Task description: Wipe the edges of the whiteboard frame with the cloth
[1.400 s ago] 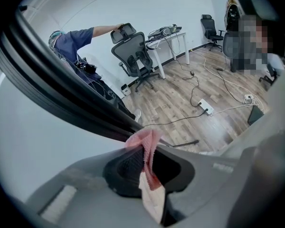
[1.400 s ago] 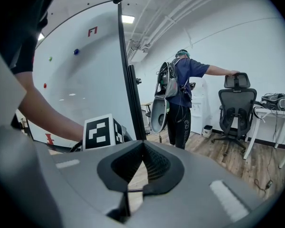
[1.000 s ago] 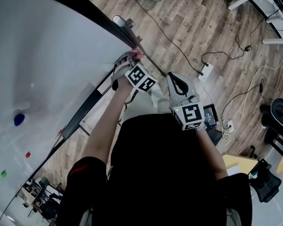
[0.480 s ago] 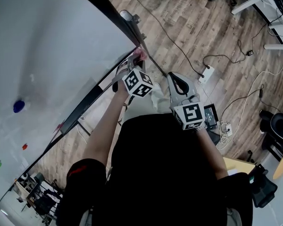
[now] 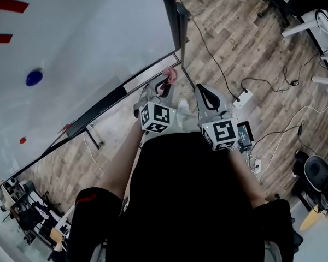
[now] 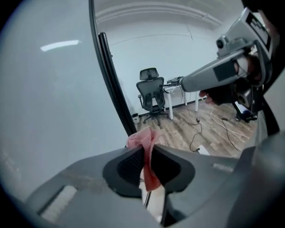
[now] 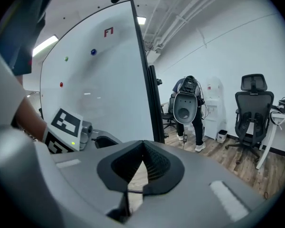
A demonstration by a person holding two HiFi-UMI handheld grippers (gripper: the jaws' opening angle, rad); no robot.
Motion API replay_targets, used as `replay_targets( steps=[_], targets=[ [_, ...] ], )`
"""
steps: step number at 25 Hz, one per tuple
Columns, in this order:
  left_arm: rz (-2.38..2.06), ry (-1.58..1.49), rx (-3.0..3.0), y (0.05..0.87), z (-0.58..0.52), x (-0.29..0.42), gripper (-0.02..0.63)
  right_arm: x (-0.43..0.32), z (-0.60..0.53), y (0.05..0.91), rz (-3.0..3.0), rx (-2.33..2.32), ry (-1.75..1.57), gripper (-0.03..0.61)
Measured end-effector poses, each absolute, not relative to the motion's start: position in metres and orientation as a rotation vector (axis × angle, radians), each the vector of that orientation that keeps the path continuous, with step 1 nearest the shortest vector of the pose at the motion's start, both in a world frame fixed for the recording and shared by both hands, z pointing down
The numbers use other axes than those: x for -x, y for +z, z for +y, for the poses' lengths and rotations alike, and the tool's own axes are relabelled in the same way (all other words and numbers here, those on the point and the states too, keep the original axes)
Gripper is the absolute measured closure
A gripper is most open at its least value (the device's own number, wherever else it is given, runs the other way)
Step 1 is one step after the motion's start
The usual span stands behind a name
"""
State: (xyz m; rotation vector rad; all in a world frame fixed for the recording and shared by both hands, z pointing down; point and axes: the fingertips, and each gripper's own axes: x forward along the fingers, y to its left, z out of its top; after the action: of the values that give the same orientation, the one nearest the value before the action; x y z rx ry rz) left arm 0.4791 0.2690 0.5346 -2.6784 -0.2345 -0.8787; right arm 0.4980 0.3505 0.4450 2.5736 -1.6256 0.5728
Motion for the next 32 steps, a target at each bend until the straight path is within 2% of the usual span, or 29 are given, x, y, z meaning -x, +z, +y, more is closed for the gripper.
replay_targets(
  steps=[9, 20, 32],
  targets=[
    [0.086, -0.516, 2.929, 0.445, 0.236, -0.429, 0.571, -0.477, 0.295, 0.429, -1.847, -2.408, 0.482, 0.577],
    [0.707, -0.153, 3.021, 0.334, 0.155, -0.335, 0.571, -0.449, 0.232, 0.334, -2.139, -2.357, 0.238, 0.577],
    [0.885, 0.127, 2.897, 0.245, 0.128, -0.296, 0.571, -0.410, 0.203, 0.243, -2.271, -2.273, -0.070, 0.577]
  ],
)
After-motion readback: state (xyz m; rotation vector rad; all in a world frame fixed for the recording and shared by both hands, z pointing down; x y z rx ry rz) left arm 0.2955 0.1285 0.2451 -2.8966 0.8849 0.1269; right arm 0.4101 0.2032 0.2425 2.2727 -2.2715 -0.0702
